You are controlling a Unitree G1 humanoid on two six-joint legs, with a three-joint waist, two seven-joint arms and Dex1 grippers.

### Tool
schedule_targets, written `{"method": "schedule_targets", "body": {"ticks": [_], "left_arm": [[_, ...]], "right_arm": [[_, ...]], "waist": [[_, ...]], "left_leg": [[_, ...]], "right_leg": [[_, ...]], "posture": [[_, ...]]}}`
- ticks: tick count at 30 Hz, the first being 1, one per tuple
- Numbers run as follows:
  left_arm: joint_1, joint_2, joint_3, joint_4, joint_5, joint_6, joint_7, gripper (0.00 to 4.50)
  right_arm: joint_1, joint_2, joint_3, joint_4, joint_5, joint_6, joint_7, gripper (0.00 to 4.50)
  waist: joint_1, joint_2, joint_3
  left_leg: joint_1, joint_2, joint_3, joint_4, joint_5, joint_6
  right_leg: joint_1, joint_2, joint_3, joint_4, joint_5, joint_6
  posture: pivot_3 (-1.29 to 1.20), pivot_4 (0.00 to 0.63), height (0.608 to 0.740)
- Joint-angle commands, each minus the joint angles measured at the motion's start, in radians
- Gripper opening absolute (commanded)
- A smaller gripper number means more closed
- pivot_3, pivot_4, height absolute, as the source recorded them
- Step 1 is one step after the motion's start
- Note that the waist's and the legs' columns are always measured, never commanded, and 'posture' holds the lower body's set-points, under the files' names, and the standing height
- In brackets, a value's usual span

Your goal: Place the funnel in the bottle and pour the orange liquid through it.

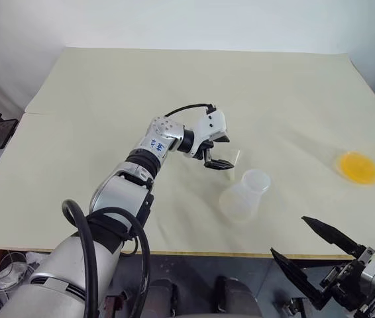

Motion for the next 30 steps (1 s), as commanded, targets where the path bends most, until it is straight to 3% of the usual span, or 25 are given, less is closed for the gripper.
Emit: {"method": "schedule_targets", "body": {"ticks": [1,20,23,30], "left_arm": [[0.001,-0.005,0.016,-0.006,0.014,-0.002,0.016,4.46],[0.013,-0.056,0.015,0.011,0.079,0.036,0.049,4.46],[0.012,-0.054,0.023,0.011,0.083,0.044,0.056,3.86],[0.002,-0.031,0.022,0.011,0.094,0.066,0.029,1.59]], "right_arm": [[0.018,-0.001,-0.025,-0.039,0.005,-0.014,-0.005,4.5],[0.059,0.021,-0.048,-0.019,0.005,-0.047,0.01,4.5],[0.069,0.029,-0.046,-0.012,0.0,-0.062,0.017,4.5],[0.067,0.029,-0.044,-0.003,-0.004,-0.073,0.016,4.5]], "waist": [[0.0,0.0,0.0],[0.0,0.0,0.0],[0.001,0.0,0.0],[0.0,0.0,0.0]], "left_leg": [[0.0,0.0,0.0,0.0,0.0,0.0],[0.0,0.0,0.0,0.0,0.0,0.0],[0.0,0.0,0.0,0.0,0.0,0.0],[0.0,0.001,0.0,0.0,0.0,0.0]], "right_leg": [[0.0,0.0,0.0,0.0,0.0,0.0],[0.0,0.0,0.0,0.0,0.0,0.0],[0.0,0.0,0.0,0.0,0.0,0.0],[0.0,0.0,0.0,0.0,0.0,0.0]], "posture": [[0.0,0.15,0.74],[0.0,0.15,0.74],[0.0,0.15,0.74],[0.0,0.15,0.74]]}}
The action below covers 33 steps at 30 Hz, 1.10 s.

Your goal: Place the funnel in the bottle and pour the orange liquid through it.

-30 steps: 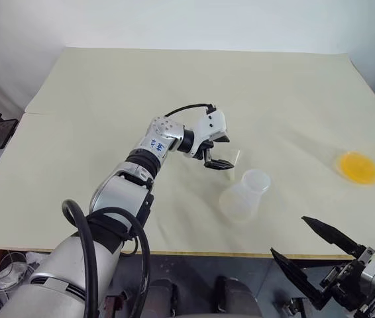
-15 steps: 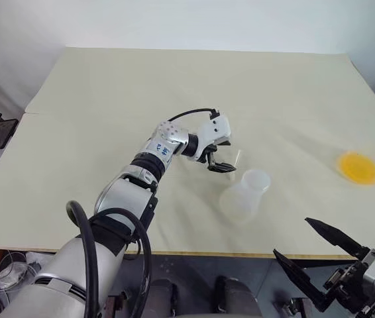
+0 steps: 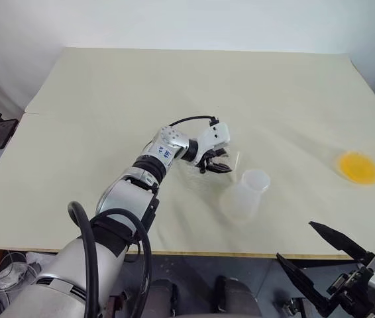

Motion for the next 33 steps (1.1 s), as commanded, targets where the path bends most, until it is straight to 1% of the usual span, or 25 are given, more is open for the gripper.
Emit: {"method": "schedule_targets", "body": {"ticks": [1,5,16,19,22,24,26,30,31,33], "left_arm": [[-0.018,0.015,0.009,-0.015,0.007,0.014,-0.034,1.27],[-0.022,0.038,0.015,-0.016,0.004,0.031,-0.085,0.03],[-0.028,0.085,0.046,-0.026,-0.016,0.006,-0.131,0.03],[-0.052,0.122,0.097,-0.041,-0.066,-0.031,-0.199,0.03],[-0.086,0.171,0.166,-0.063,-0.139,-0.074,-0.317,0.03],[-0.095,0.183,0.188,-0.069,-0.161,-0.085,-0.358,0.03],[-0.104,0.204,0.212,-0.086,-0.196,-0.098,-0.444,0.03],[-0.118,0.235,0.239,-0.125,-0.255,-0.114,-0.601,0.03],[-0.12,0.238,0.24,-0.13,-0.265,-0.116,-0.62,0.03],[-0.123,0.247,0.203,-0.159,-0.302,-0.137,-0.627,0.03]], "right_arm": [[0.007,0.005,-0.021,-0.006,-0.004,-0.027,0.002,4.5],[-0.002,0.002,-0.02,0.003,-0.007,-0.031,0.002,4.5],[-0.029,-0.007,-0.023,0.043,-0.007,-0.047,0.017,4.5],[-0.039,-0.011,-0.031,0.05,-0.001,-0.044,0.022,4.5],[-0.049,-0.023,-0.041,0.058,0.011,-0.038,0.029,4.5],[-0.057,-0.03,-0.046,0.062,0.017,-0.033,0.031,4.5],[-0.067,-0.041,-0.053,0.071,0.027,-0.029,0.038,4.5],[-0.099,-0.071,-0.065,0.093,0.045,-0.014,0.049,4.5],[-0.106,-0.078,-0.066,0.097,0.048,-0.01,0.05,4.5],[-0.124,-0.094,-0.067,0.104,0.056,0.0,0.054,4.5]], "waist": [[0.0,0.0,0.0],[-0.001,0.0,0.0],[-0.003,0.0,0.0],[-0.003,0.0,0.0],[-0.003,0.0,0.0],[0.0,0.0,0.0],[0.001,0.0,0.0],[-0.004,0.0,0.0],[-0.006,0.0,0.0],[-0.006,0.0,0.0]], "left_leg": [[0.0,0.0,0.0,0.0,0.0,0.0],[0.0,0.0,0.0,0.0,0.0,0.0],[0.0,0.0,0.0,0.0,0.0,0.0],[0.0,0.0,0.0,0.0,0.0,0.0],[0.0,0.001,0.0,0.0,0.0,0.0],[0.0,0.001,0.0,0.0,0.0,0.0],[0.0,0.001,0.0,0.001,0.0,0.0],[0.0,0.0,0.002,0.001,0.0,0.0],[0.0,0.0,0.002,0.001,0.0,0.0],[0.001,0.001,0.001,0.001,0.0,0.0]], "right_leg": [[0.0,0.0,0.0,0.0,0.0,0.0],[0.0,0.0,0.0,0.0,0.0,0.0],[0.0,0.0,0.0,0.0,0.0,0.0],[-0.001,0.0,0.0,0.001,0.0,0.0],[-0.001,0.0,0.0,0.001,0.0,0.0],[-0.001,0.0,0.0,0.002,0.0,0.0],[-0.001,-0.001,0.0,0.002,0.0,0.0],[-0.001,0.0,0.0,0.002,0.0,0.0],[-0.001,0.0,0.0,0.002,0.0,0.0],[-0.001,0.0,0.0,0.002,0.0,0.0]], "posture": [[0.0,0.15,0.74],[0.0,0.15,0.74],[0.0,0.15,0.74],[0.0,0.15,0.74],[0.0,0.15,0.74],[0.0,0.15,0.74],[0.0,0.15,0.74],[0.0,0.15,0.74],[0.0,0.15,0.74],[0.0,0.15,0.74]]}}
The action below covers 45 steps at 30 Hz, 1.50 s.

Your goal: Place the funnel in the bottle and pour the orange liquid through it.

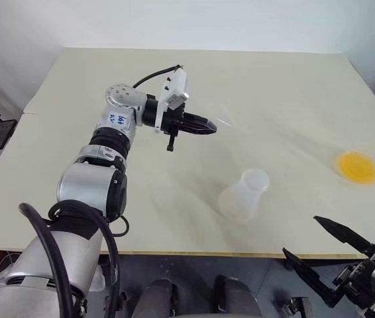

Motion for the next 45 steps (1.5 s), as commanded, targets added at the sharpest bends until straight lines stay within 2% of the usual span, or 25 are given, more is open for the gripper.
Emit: {"method": "schedule_targets", "body": {"ticks": [1,13,18,23,30,45], "left_arm": [[-0.033,0.021,-0.032,-0.074,-0.076,-0.039,-0.112,0.03],[-0.038,0.074,-0.438,-0.291,-0.333,-0.261,-0.112,0.03],[-0.024,0.14,-0.617,-0.418,-0.453,-0.311,-0.112,0.03],[-0.035,0.201,-0.754,-0.469,-0.51,-0.373,-0.112,0.03],[-0.069,0.192,-0.822,-0.45,-0.52,-0.481,-0.112,0.03],[-0.123,0.098,-0.83,-0.35,-0.498,-0.574,-0.112,0.03]], "right_arm": [[-0.017,-0.024,-0.027,0.004,0.031,0.011,0.009,4.5],[-0.104,-0.059,0.005,0.0,0.026,0.069,-0.018,4.5],[-0.118,-0.051,0.026,-0.016,0.012,0.084,-0.038,4.5],[-0.135,-0.052,0.046,-0.02,0.003,0.093,-0.053,4.5],[-0.158,-0.055,0.067,-0.024,-0.005,0.105,-0.058,4.5],[-0.138,-0.029,0.075,-0.034,-0.023,0.089,-0.072,4.5]], "waist": [[0.001,0.0,0.0],[0.004,0.0,0.0],[0.002,0.0,0.0],[0.005,0.0,0.0],[0.006,0.0,0.0],[0.008,0.0,0.0]], "left_leg": [[0.0,0.0,0.0,0.0,0.0,0.0],[-0.001,0.0,-0.001,0.001,0.0,0.0],[0.0,0.001,-0.001,0.001,0.0,0.0],[-0.001,0.0,-0.002,0.001,0.0,0.0],[-0.001,0.0,-0.002,0.002,0.0,0.0],[-0.001,0.0,-0.001,0.002,-0.001,0.001]], "right_leg": [[0.0,0.0,0.0,0.0,0.0,0.0],[0.0,-0.001,0.0,0.001,0.0,0.0],[0.0,-0.001,0.0,0.001,0.0,0.0],[0.0,-0.001,0.001,0.001,0.0,0.0],[0.0,-0.001,0.001,0.001,0.0,0.0],[0.0,0.0,0.001,-0.001,0.0,0.0]], "posture": [[0.0,0.15,0.74],[0.0,0.15,0.74],[0.0,0.15,0.74],[0.0,0.15,0.74],[0.0,0.15,0.74],[0.0,0.15,0.74]]}}
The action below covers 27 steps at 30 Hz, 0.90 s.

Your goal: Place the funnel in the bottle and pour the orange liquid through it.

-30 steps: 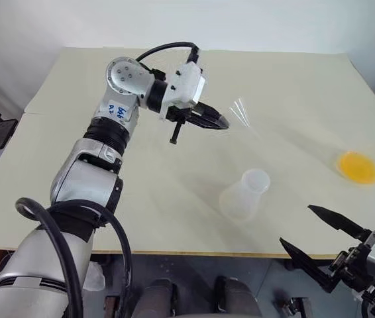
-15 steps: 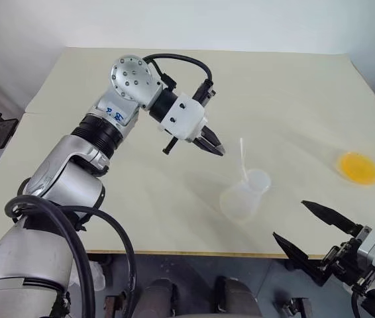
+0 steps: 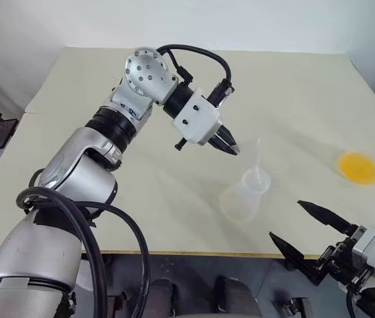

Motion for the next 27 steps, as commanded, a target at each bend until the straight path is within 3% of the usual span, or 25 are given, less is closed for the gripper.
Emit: {"method": "schedule_targets", "body": {"ticks": [1,16,27], "left_arm": [[-0.037,-0.018,0.004,0.013,0.0,-0.018,-0.112,0.03],[-0.057,-0.103,0.077,0.148,0.112,-0.102,-0.112,0.03],[-0.071,-0.108,0.08,0.188,0.208,-0.211,-0.112,0.03]], "right_arm": [[0.013,0.014,-0.006,-0.041,0.0,-0.017,-0.01,4.5],[0.016,0.034,0.002,-0.054,-0.015,-0.016,-0.022,4.5],[0.026,0.036,-0.007,-0.048,-0.013,-0.026,-0.017,4.5]], "waist": [[-0.001,0.0,0.0],[-0.001,0.0,0.0],[-0.001,0.0,0.0]], "left_leg": [[0.0,0.0,0.0,0.0,0.0,0.0],[0.0,0.0,0.001,0.0,0.0,0.001],[-0.001,-0.001,0.002,0.0,-0.001,0.001]], "right_leg": [[0.0,0.0,0.0,0.0,0.0,0.0],[0.0,0.0,0.0,-0.002,0.0,0.0],[0.0,0.001,0.0,-0.003,0.0,0.0]], "posture": [[0.0,0.15,0.74],[0.0,0.15,0.74],[0.0,0.15,0.74]]}}
